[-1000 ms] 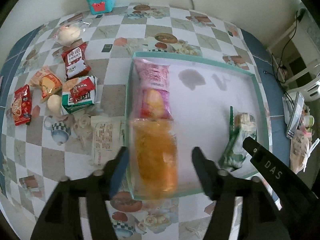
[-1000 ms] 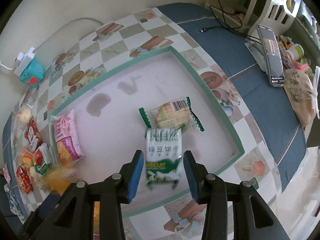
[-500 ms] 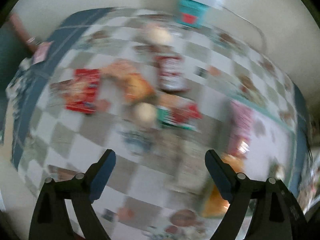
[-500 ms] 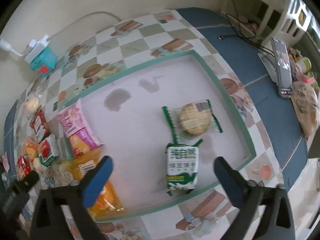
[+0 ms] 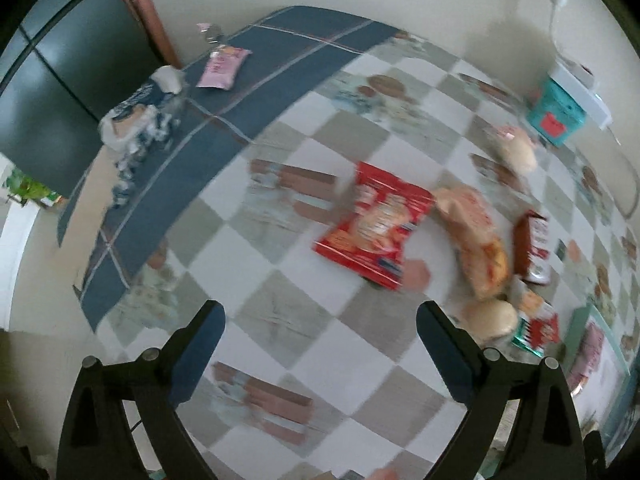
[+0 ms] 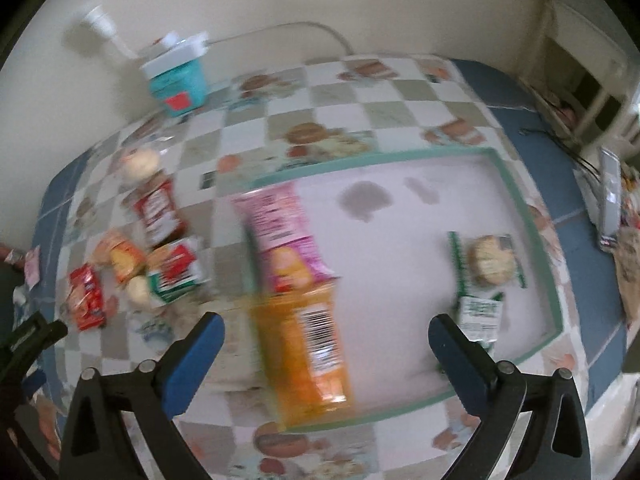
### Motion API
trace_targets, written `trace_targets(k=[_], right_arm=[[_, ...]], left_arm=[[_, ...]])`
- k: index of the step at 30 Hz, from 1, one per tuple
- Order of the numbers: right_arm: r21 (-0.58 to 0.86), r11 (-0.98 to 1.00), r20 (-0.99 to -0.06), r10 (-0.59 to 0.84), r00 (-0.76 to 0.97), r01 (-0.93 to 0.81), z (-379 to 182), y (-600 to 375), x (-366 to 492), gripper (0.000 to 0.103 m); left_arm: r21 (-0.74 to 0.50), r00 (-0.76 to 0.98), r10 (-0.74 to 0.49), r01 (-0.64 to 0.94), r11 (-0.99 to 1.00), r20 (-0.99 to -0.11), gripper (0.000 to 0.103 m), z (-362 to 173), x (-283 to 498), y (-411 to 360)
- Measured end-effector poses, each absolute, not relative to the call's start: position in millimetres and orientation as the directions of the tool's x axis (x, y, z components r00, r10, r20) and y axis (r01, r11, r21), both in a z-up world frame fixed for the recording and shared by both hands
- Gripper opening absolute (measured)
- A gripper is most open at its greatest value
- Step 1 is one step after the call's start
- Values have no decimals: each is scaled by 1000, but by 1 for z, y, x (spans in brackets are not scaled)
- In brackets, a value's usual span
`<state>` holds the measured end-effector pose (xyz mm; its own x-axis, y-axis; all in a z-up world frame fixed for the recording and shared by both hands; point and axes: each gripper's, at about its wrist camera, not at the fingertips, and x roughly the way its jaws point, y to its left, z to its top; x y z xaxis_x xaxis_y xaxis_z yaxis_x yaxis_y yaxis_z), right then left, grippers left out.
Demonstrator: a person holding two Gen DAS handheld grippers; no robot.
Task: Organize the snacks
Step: 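Release the green biscuit box and orange bread bag into the tray, then move both tools back toward the remaining snacks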
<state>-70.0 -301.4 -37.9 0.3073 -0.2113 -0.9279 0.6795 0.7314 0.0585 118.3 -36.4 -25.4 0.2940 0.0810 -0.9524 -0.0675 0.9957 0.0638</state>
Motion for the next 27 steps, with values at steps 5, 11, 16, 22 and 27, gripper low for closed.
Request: trace_targets(k=[5,11,16,22,27], right_arm=[[59,769,-928,-193,319,636,-38,-273,-53,103],[118,809,-931,-113,348,576,-45,-247,-35,103],[130,822,-931,-91,354,555,-53,-241,-30,103],[194,819,-924,-33,382,540,-61,-248,-27,103],[241,813,-924,26,381,530,-71,-249,-24,96]], left_arm=[[78,303,123,-158,984,-945,97,-25,123,-2],[72,274,117,-169,983,-955,97,-33,125,7],[78,254,110,-134,988,-961,97,-41,124,-2],[93,221,102,-51,994,-970,97,-54,122,-25],[103,173,101,6,995,-980,97,-70,122,-41]])
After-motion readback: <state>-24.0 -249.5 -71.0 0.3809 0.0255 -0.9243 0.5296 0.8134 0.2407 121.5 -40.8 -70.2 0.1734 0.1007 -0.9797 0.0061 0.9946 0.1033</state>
